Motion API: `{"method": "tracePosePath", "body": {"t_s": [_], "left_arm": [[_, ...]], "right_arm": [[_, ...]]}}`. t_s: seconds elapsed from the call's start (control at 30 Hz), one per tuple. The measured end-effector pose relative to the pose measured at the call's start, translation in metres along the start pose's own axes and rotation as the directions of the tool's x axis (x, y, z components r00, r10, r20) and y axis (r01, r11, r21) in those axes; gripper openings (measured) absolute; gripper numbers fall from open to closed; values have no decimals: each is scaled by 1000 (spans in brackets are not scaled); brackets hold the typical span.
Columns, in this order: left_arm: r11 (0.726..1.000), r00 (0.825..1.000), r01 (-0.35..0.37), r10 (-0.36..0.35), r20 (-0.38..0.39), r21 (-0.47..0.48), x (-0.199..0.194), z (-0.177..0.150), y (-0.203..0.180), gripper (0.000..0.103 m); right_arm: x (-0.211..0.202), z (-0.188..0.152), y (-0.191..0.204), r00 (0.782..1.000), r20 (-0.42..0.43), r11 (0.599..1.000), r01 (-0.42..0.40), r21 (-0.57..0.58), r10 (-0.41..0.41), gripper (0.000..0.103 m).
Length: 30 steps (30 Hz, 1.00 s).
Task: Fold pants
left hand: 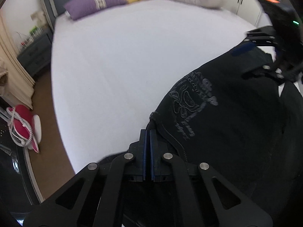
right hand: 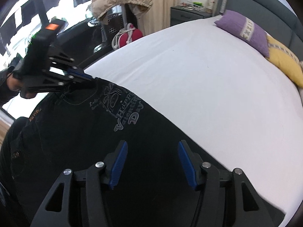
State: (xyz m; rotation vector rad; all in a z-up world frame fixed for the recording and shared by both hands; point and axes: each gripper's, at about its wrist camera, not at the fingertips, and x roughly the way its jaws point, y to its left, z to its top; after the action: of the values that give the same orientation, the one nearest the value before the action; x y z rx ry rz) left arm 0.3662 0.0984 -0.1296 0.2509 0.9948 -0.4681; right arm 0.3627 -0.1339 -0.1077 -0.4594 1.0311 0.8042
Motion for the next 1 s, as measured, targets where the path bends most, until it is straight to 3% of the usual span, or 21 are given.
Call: {"method": "tracePosePath", "body": {"t_s": [0.2,0.23,0.4,0.43,0.47,0.5,0.53,0.83,1.0], "left_arm": [[999,995,-29,28,96,16,-22,-6,-3,1],[999,993,-34,32,110,18,-28,-16,-18,1],[1000,991,-21,20,133,4,-41,-27,-18,1],[1000,991,-18,18,135,-2,-44,-30,-22,1],[1000,990,-17,18,138,-7,-44,-30,-24,1],[1000,990,-13,15,139,-13,-43,-30,-23,1],[1000,990,-16,18,142,-16,-45,-30,-28,1],[998,986,3,8,165,-66,-65,-44,-34,0],[998,986,8,3,165,-66,-85,-60,-54,0]], "right_arm": [[24,24,0,999,-48,998,12,-56,-15,59],[30,29,0,998,-63,998,-1,-63,-3,59],[50,40,-1,991,-132,994,-17,-105,3,47],[54,43,-3,990,-143,994,-27,-104,12,44],[55,45,-3,987,-158,994,-44,-104,27,25],[57,47,-3,984,-170,993,-62,-102,44,13],[56,48,0,984,-172,992,-64,-109,45,12],[18,40,35,999,-36,997,-14,-77,12,6],[6,30,70,998,19,996,-57,-67,59,6]]}}
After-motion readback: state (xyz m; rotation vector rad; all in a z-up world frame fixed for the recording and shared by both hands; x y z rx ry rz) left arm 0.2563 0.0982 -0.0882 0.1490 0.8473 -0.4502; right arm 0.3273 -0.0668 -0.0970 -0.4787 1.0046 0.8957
